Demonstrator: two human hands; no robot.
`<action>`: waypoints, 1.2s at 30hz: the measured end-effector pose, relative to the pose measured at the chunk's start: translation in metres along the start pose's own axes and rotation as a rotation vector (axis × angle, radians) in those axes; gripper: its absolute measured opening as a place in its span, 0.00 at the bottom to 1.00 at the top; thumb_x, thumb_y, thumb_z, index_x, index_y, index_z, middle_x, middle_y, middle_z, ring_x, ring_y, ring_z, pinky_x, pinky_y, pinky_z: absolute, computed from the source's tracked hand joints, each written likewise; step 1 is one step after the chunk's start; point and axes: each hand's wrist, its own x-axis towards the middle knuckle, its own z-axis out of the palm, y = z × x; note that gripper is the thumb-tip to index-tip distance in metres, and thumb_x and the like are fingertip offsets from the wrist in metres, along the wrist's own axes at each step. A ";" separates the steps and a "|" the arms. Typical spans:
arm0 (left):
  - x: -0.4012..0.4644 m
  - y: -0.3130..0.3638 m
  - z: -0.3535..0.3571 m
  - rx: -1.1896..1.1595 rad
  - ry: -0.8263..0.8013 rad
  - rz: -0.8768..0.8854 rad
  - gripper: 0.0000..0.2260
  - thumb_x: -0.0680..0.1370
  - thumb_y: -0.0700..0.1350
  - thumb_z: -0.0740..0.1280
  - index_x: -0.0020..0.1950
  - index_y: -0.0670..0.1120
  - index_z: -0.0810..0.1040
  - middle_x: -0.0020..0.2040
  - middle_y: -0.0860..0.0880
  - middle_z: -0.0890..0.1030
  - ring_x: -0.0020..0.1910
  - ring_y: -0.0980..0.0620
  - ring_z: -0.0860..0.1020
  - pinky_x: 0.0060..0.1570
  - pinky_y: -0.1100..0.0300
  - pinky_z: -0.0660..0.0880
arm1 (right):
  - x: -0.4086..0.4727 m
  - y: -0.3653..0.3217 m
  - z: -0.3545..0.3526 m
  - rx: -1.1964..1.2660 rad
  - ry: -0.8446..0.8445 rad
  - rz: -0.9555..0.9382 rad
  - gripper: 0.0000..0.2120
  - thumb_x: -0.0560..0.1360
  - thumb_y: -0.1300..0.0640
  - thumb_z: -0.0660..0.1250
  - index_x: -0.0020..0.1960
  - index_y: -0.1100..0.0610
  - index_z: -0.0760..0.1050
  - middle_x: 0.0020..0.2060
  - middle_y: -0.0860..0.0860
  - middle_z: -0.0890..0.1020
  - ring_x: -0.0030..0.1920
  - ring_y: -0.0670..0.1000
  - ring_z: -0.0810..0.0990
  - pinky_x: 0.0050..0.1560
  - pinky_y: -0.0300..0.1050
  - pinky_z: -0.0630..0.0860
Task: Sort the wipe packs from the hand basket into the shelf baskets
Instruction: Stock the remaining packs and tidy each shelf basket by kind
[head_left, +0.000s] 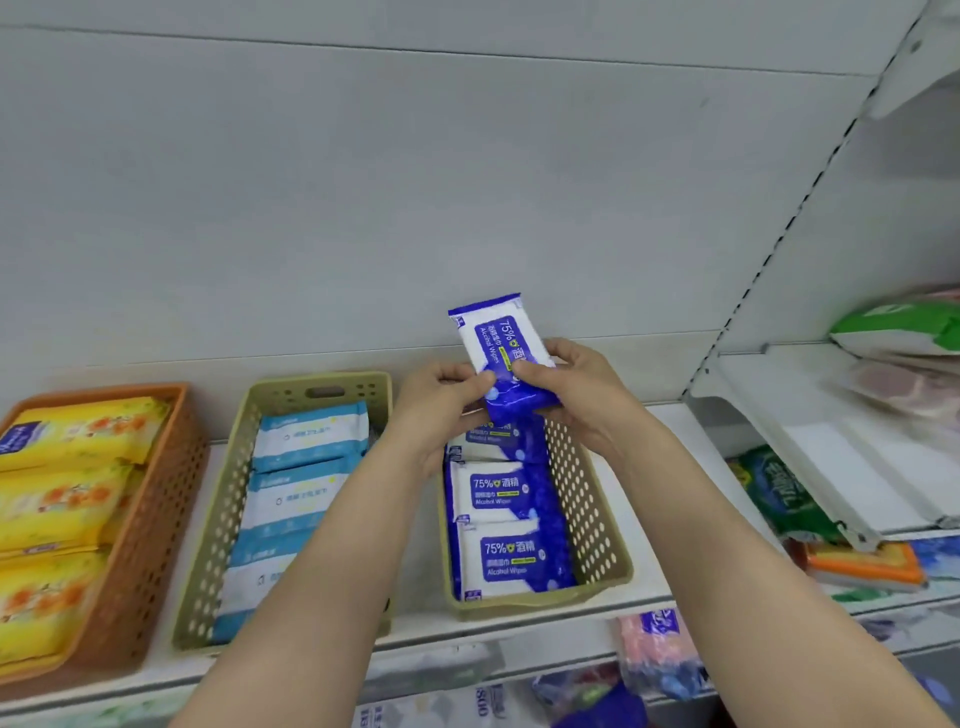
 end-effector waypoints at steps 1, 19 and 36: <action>0.002 -0.001 0.003 -0.002 0.013 0.004 0.10 0.75 0.39 0.72 0.52 0.41 0.74 0.48 0.42 0.83 0.41 0.49 0.85 0.37 0.58 0.81 | 0.004 0.000 -0.005 -0.020 -0.013 -0.003 0.12 0.73 0.60 0.74 0.55 0.56 0.77 0.48 0.54 0.86 0.43 0.51 0.86 0.37 0.42 0.81; -0.057 -0.084 -0.022 0.478 0.288 0.082 0.11 0.83 0.50 0.59 0.62 0.63 0.71 0.61 0.52 0.79 0.56 0.54 0.80 0.56 0.45 0.78 | 0.034 0.034 -0.026 -1.038 -0.503 -0.009 0.11 0.71 0.52 0.76 0.52 0.47 0.81 0.54 0.48 0.83 0.52 0.48 0.82 0.49 0.44 0.80; -0.061 -0.084 -0.016 0.459 0.364 0.080 0.07 0.84 0.50 0.57 0.57 0.62 0.70 0.47 0.59 0.79 0.46 0.60 0.81 0.46 0.52 0.82 | 0.026 0.089 -0.012 -1.401 -0.424 -0.215 0.30 0.65 0.41 0.77 0.64 0.49 0.74 0.61 0.50 0.73 0.64 0.52 0.69 0.61 0.50 0.73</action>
